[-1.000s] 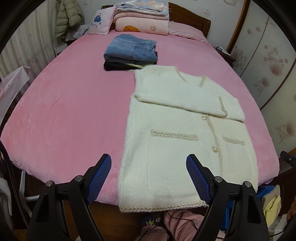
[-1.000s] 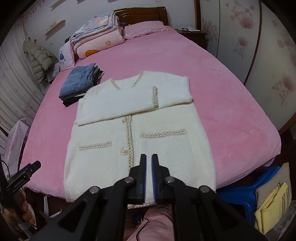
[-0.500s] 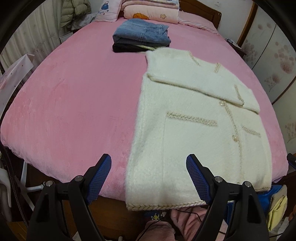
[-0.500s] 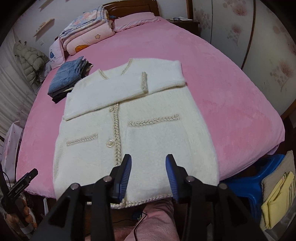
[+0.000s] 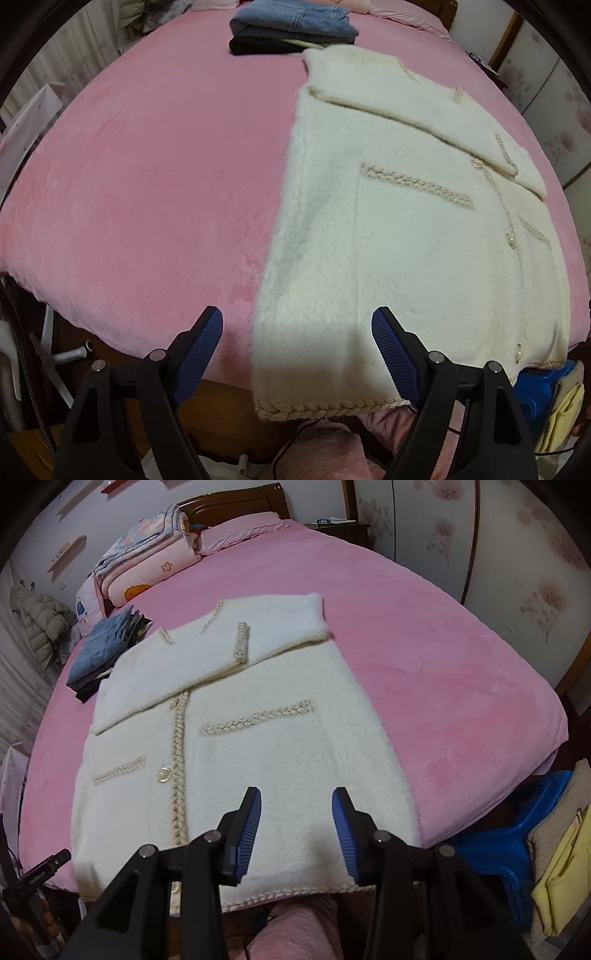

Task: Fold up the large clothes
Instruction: 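Lower both grippers to the cardigan hem, then grasp the hem with both grippers and lift it toward the collar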

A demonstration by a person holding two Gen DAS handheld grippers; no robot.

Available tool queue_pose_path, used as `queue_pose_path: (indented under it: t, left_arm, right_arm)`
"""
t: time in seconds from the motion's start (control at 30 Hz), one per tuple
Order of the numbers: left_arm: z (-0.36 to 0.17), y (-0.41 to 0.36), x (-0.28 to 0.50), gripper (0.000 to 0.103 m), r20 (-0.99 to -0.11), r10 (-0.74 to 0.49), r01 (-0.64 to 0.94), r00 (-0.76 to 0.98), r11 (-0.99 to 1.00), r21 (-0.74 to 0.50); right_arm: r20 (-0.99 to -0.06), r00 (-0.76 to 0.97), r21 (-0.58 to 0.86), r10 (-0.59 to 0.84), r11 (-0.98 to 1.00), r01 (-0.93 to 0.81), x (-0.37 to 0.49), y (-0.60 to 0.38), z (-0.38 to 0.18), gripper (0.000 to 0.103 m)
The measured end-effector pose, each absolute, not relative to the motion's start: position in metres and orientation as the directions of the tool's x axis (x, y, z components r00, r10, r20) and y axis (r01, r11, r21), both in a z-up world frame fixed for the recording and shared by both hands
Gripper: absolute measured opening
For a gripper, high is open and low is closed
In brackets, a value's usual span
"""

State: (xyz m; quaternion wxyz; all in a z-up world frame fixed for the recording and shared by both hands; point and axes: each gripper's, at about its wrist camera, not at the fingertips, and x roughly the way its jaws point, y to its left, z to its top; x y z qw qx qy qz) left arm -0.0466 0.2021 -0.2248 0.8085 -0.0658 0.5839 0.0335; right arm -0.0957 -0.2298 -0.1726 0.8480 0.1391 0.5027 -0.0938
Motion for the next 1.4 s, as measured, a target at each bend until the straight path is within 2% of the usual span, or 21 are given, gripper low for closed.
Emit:
queue_pose_path:
  t: [0.03,0.1,0.33,0.47,0.6,0.83,0.9,1.03,1.17,1.2,1.27,1.33,1.4]
  left_arm:
    - [-0.230,0.204,-0.047,0.082,-0.951,-0.034,-0.138,0.306,0.987,-0.080]
    - [-0.237,0.207,-0.049,0.082,-0.954,-0.045,-0.144,0.298,0.985,-0.091]
    - [-0.262,0.214,-0.056,0.082,-0.966,-0.068,-0.145,0.250,0.984,-0.107]
    - [-0.275,0.218,-0.060,0.076,-0.968,-0.093,-0.125,0.231,0.984,-0.124]
    - [-0.282,0.223,-0.063,0.075,-0.967,-0.114,-0.103,0.226,0.985,-0.140]
    - [-0.292,0.236,-0.074,0.075,-0.961,-0.209,-0.072,0.183,0.972,-0.225]
    - [-0.296,0.239,-0.078,0.075,-0.958,-0.224,-0.076,0.180,0.968,-0.240]
    - [-0.301,0.246,-0.082,0.075,-0.951,-0.249,-0.111,0.184,0.956,-0.272]
    - [-0.308,0.248,-0.085,0.075,-0.946,-0.276,-0.134,0.169,0.945,-0.299]
    - [-0.309,0.249,-0.084,0.074,-0.946,-0.283,-0.137,0.157,0.942,-0.305]
    - [-0.311,0.247,-0.081,0.059,-0.946,-0.297,-0.139,0.132,0.939,-0.314]
    - [-0.312,0.237,-0.075,0.032,-0.952,-0.292,-0.128,0.094,0.944,-0.303]
    - [-0.309,0.227,-0.071,0.021,-0.962,-0.266,-0.113,0.061,0.956,-0.272]
  right_arm:
    - [-0.881,0.473,0.142,-0.015,0.944,0.297,-0.095,-0.231,-0.175,0.044]
    - [-0.894,0.448,0.133,-0.011,0.948,0.288,-0.095,-0.236,-0.182,0.057]
    - [-0.924,0.380,0.067,-0.040,0.962,0.265,-0.102,-0.253,-0.206,0.057]
    - [-0.938,0.346,0.095,-0.011,0.953,0.288,-0.111,-0.278,-0.226,0.057]
    - [-0.952,0.304,0.088,-0.011,0.947,0.310,-0.116,-0.300,-0.243,0.057]
    - [-0.950,0.265,0.250,0.165,0.912,0.326,-0.125,-0.323,-0.273,0.056]
    - [-0.943,0.253,0.290,0.217,0.907,0.306,-0.124,-0.319,-0.280,0.049]
    - [-0.944,0.224,0.297,0.241,0.918,0.264,-0.121,-0.302,-0.288,0.044]
    - [-0.942,0.211,0.311,0.260,0.914,0.261,-0.116,-0.293,-0.290,0.021]
    - [-0.946,0.205,0.300,0.251,0.918,0.258,-0.115,-0.291,-0.289,0.019]
    - [-0.951,0.197,0.282,0.237,0.927,0.246,-0.114,-0.288,-0.286,0.017]
    - [-0.960,0.181,0.251,0.212,0.940,0.229,-0.110,-0.282,-0.282,0.015]
    - [-0.968,0.180,0.212,0.177,0.956,0.200,-0.107,-0.273,-0.272,0.013]
